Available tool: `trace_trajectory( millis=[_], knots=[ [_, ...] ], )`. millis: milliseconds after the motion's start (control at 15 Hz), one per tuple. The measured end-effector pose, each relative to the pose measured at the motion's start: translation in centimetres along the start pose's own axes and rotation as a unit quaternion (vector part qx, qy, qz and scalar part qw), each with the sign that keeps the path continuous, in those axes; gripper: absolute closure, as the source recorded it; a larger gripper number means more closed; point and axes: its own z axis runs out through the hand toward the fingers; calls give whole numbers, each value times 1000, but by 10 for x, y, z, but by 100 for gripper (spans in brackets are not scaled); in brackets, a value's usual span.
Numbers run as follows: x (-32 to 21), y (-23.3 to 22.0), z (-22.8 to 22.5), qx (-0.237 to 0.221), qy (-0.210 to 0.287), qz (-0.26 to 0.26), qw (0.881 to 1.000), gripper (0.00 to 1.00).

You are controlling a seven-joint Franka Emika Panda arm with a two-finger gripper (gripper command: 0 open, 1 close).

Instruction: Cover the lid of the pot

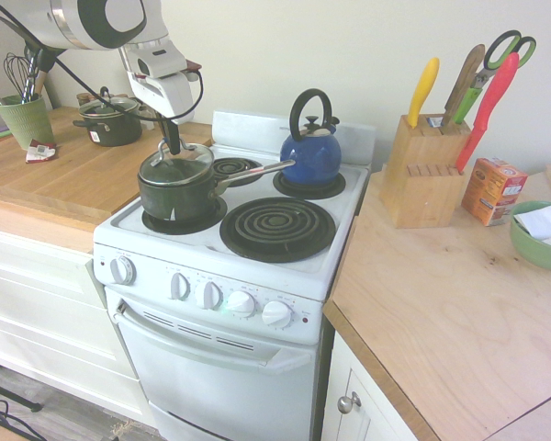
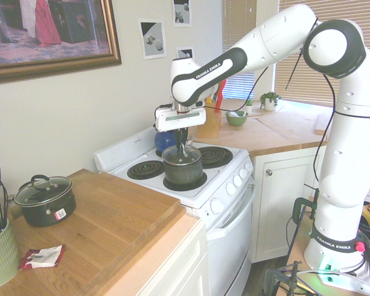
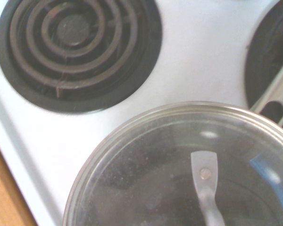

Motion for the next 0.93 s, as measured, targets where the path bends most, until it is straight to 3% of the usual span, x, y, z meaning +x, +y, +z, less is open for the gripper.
trace_trajectory(
  millis=[933],
  knots=[
    [-18,9,16,-23,21,-12,999,100]
  ],
)
